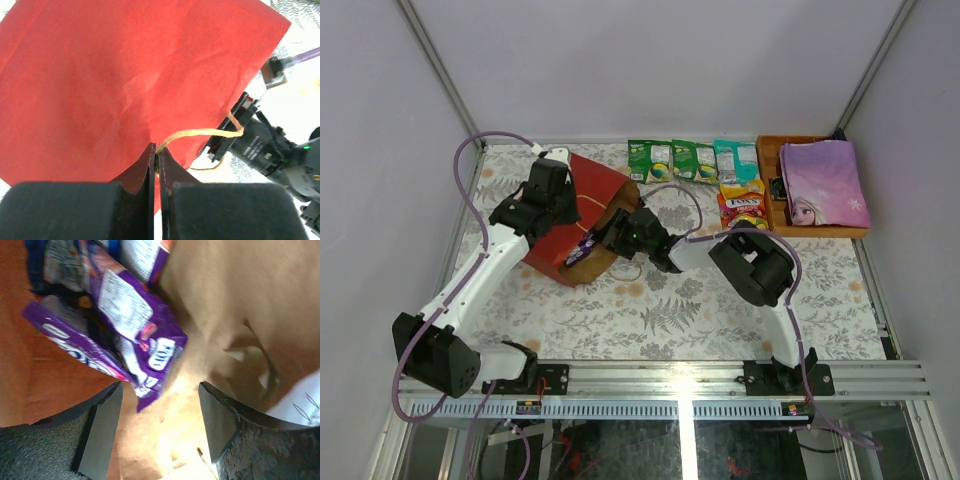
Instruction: Take the snacks out of the paper bag
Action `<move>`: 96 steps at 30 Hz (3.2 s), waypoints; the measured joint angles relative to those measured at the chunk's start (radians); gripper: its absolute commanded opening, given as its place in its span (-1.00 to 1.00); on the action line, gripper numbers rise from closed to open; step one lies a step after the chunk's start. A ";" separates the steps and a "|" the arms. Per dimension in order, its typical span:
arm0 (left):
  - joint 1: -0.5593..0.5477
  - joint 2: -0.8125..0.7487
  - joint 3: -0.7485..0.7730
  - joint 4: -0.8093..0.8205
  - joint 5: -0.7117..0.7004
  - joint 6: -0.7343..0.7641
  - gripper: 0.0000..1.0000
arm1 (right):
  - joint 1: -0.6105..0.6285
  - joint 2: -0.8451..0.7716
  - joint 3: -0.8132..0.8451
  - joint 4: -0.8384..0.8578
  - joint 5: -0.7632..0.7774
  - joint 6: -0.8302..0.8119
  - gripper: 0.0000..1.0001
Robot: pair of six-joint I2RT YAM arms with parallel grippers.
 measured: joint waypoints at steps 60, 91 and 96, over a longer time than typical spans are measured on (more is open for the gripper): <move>0.002 -0.050 -0.008 -0.004 -0.170 -0.042 -1.00 | -0.330 -0.731 -0.291 -0.331 -0.163 -0.478 -1.00; 0.002 -0.024 -0.008 -0.004 -0.104 -0.032 -1.00 | -0.401 -0.403 -0.703 0.137 0.106 0.153 -1.00; 0.002 -0.024 -0.008 -0.004 -0.099 -0.029 -1.00 | -0.366 -0.343 -0.700 0.224 0.198 0.313 -1.00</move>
